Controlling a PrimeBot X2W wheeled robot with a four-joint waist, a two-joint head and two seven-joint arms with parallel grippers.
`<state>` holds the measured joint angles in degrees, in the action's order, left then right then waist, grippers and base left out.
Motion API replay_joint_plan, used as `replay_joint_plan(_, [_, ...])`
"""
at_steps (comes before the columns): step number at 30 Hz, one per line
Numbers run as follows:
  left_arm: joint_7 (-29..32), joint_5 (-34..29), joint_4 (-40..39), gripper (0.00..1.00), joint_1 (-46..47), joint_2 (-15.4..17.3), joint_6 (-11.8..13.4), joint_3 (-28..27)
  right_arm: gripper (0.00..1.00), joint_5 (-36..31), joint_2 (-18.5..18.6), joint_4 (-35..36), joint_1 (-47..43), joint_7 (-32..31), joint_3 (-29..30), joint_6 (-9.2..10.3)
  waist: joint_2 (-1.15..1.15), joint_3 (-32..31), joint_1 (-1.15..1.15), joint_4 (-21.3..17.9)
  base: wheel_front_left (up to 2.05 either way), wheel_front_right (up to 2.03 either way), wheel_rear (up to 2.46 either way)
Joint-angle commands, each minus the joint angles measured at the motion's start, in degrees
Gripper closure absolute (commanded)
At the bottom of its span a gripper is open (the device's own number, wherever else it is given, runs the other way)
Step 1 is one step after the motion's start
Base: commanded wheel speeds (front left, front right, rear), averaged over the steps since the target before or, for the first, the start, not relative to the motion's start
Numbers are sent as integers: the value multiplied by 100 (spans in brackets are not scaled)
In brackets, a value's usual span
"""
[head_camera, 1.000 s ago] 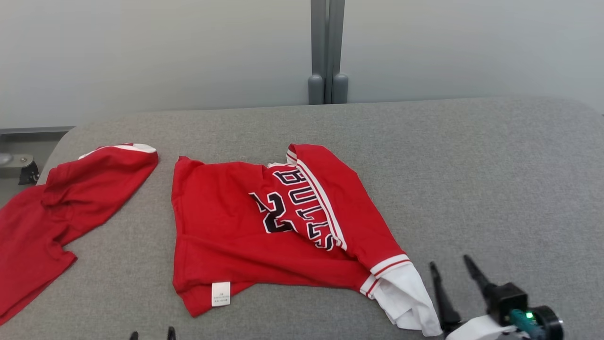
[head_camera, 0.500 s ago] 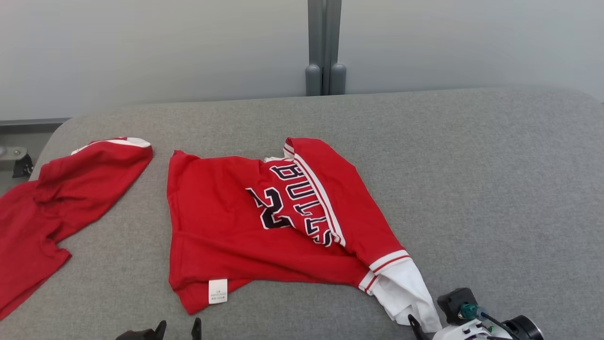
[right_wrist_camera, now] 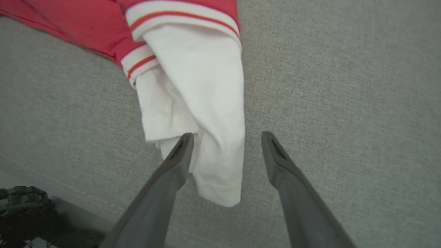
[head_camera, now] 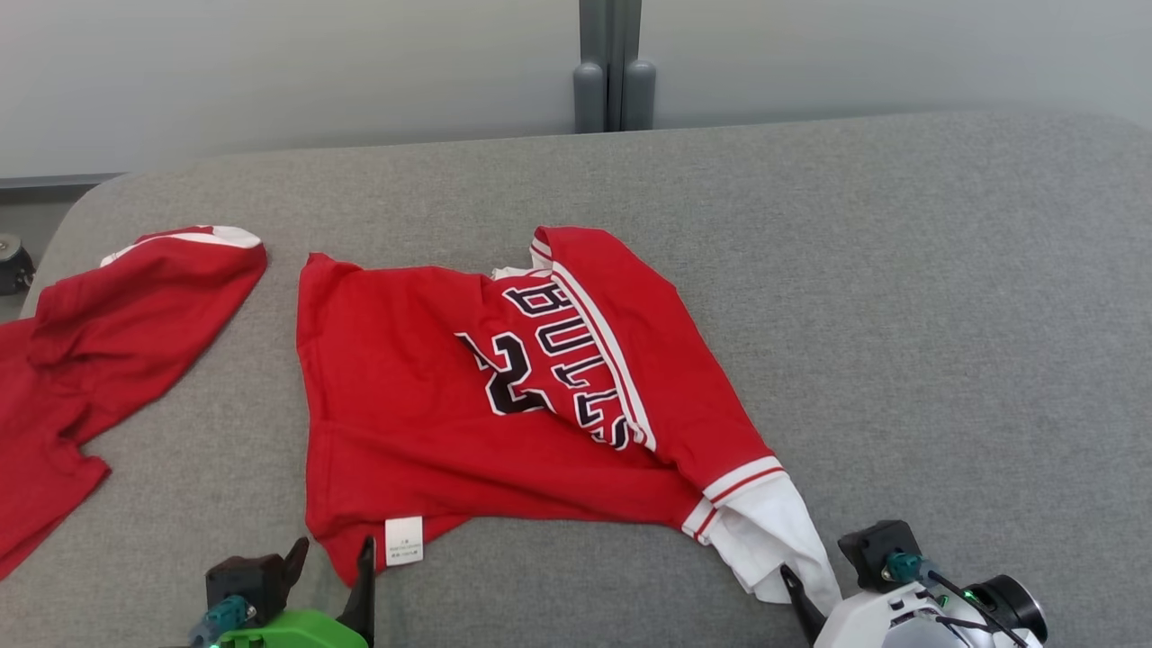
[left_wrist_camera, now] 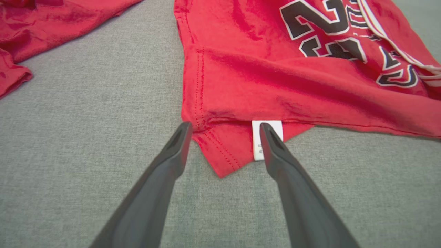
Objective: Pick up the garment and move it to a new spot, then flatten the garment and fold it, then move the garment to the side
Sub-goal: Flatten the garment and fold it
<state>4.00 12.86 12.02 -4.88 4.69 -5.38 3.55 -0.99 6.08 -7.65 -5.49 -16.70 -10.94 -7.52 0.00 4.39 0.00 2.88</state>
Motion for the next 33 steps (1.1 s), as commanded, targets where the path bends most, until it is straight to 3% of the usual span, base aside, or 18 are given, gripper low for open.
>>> replay_joint_plan(1, [-43,-6,82,0,159,81,-23,-16,0,13,-21,37,71,52,18,6,0,56,0,-29,0,0,0])
replay_joint_plan(18, [-444,9,1277,0,882,306,-49,23,0,-105,-115,54,220,193,96,6,0,314,0,-132,0,0,0])
replay_joint_plan(21, [-477,-5,1400,20,932,335,-55,58,0,-129,-135,27,234,225,108,6,0,322,0,-134,0,0,0])
replay_joint_plan(23, [-512,-1,1460,43,955,337,-56,79,0,-140,-149,6,239,241,112,6,0,322,0,-132,0,0,0])
replay_joint_plan(25, [-524,19,1522,59,967,345,-59,89,0,-145,-158,-15,237,252,105,6,0,315,0,-131,0,0,0])
replay_joint_plan(30, [-601,41,1660,68,1030,349,-63,130,0,-65,-188,-97,236,196,87,6,0,313,0,-133,0,0,0])
replay_joint_plan(31, [-607,44,1692,76,1044,353,-65,143,8,-27,-193,-118,239,181,76,6,0,311,0,-132,0,0,0])
replay_joint_plan(32, [-611,45,1718,89,1050,361,-67,156,53,-4,-196,-124,245,184,81,6,0,308,0,-133,0,0,0])
replay_joint_plan(33, [-612,51,1744,100,1061,372,-69,169,85,53,-205,-139,251,203,115,7,0,302,0,-136,0,0,0])
